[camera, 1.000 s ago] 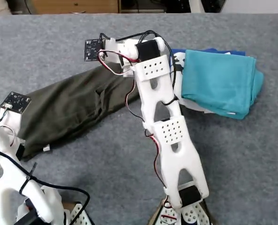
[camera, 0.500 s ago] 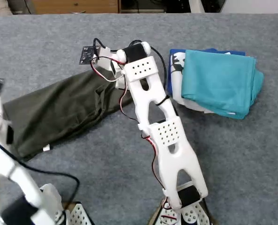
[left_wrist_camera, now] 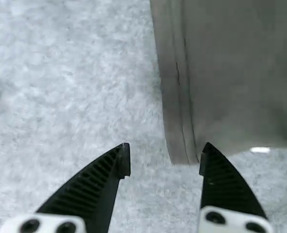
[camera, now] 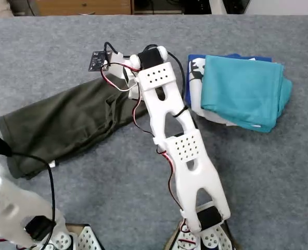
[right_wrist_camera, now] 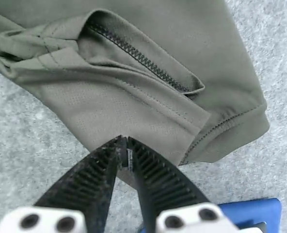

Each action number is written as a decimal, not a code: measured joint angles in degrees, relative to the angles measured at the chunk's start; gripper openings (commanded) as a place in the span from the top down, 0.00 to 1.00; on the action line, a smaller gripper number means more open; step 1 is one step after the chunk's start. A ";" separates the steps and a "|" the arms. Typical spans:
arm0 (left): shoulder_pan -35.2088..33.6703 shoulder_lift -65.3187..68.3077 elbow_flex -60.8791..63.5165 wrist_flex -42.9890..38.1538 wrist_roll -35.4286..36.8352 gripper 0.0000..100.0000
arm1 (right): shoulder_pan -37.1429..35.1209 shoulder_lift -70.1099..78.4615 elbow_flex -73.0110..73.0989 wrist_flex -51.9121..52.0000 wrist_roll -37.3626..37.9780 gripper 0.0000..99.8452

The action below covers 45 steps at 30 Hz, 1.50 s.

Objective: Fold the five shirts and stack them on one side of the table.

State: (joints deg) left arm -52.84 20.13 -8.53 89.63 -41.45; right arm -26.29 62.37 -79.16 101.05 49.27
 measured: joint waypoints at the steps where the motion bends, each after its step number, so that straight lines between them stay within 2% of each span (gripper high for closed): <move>1: 0.09 2.11 -0.97 -0.35 0.00 0.76 | 0.00 0.00 0.00 0.00 0.00 1.00; 5: 0.97 10.11 -4.84 -0.97 0.35 0.80 | 0.00 0.00 0.00 0.00 0.00 1.00; 10: 3.16 16.62 -10.55 -0.26 5.98 0.87 | 0.00 0.00 0.00 0.00 0.00 1.00; 13: 3.25 17.14 -14.68 2.81 9.49 0.86 | 0.00 0.00 0.00 0.00 0.00 1.00; 19: 3.16 17.14 -23.91 9.93 10.64 0.82 | 0.00 0.00 0.00 0.00 0.00 1.00; 26: 3.16 17.14 -23.91 10.46 11.25 0.82 | 0.00 0.00 0.00 0.00 0.00 1.00; 31: 3.16 20.04 -23.82 6.59 17.41 0.76 | 0.00 0.00 0.00 0.00 0.00 1.00; 35: 3.25 24.70 -23.82 5.89 21.45 0.76 | 0.00 0.00 0.00 0.00 0.00 1.00; 45: 7.82 28.57 -24.62 10.11 24.09 0.76 | 0.00 0.00 0.00 0.00 0.00 1.00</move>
State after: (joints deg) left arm -45.01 48.70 -33.14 99.74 -17.36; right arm -26.29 62.37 -79.16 101.05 49.27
